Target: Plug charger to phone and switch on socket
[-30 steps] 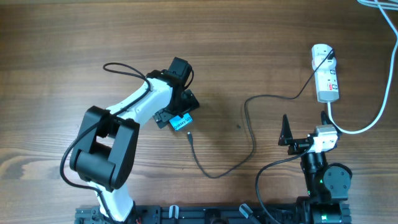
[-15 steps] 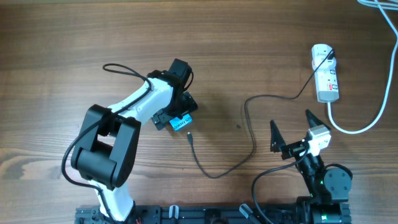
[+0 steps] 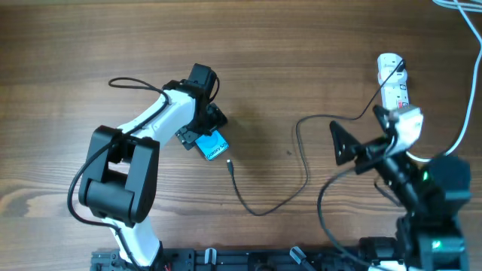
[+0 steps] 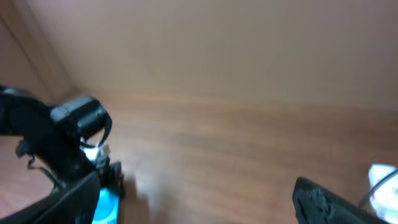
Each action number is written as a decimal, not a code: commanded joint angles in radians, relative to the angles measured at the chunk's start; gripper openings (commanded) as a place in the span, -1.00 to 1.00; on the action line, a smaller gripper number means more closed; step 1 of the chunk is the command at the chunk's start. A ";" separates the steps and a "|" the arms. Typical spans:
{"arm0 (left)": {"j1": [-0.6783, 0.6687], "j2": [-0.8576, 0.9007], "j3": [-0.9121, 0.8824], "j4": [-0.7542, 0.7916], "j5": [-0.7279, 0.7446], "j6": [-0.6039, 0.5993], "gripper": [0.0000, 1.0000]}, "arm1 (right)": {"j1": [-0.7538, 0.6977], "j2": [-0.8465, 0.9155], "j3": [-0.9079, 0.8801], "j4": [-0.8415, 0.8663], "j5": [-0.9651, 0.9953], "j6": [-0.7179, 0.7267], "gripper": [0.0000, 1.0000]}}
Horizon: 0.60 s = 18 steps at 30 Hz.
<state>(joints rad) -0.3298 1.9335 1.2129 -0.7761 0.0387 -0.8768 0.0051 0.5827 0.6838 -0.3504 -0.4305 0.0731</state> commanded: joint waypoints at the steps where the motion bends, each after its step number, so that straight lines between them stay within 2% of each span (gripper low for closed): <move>1: 0.000 0.032 -0.016 -0.001 0.001 0.005 0.70 | -0.003 0.151 0.180 -0.126 -0.056 -0.037 0.99; 2: 0.000 0.032 -0.016 -0.002 0.002 0.005 0.57 | -0.003 0.175 0.199 -0.121 -0.079 -0.015 0.99; 4: 0.000 0.032 -0.016 -0.005 0.018 0.005 0.50 | -0.003 0.218 0.203 -0.082 -0.106 0.101 0.99; 7: 0.000 0.032 -0.016 -0.010 0.023 0.005 0.72 | -0.003 0.249 0.203 -0.124 -0.175 0.225 0.99; 8: 0.000 0.032 -0.016 -0.018 0.023 0.005 0.78 | -0.003 0.261 0.201 -0.139 -0.218 0.226 0.99; 12: 0.000 0.032 -0.016 -0.042 0.023 0.005 0.79 | -0.002 0.304 0.201 -0.185 -0.286 0.226 0.98; 14: 0.000 0.032 -0.017 -0.054 0.023 0.005 0.54 | -0.002 0.332 0.201 -0.233 -0.285 0.213 0.95; 18: 0.002 0.032 -0.017 -0.054 0.055 0.010 0.48 | -0.002 0.397 0.201 -0.308 -0.285 0.182 0.94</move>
<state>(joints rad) -0.3309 1.9362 1.2125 -0.8291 0.0509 -0.8734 0.0051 0.9421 0.8661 -0.6357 -0.6876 0.2745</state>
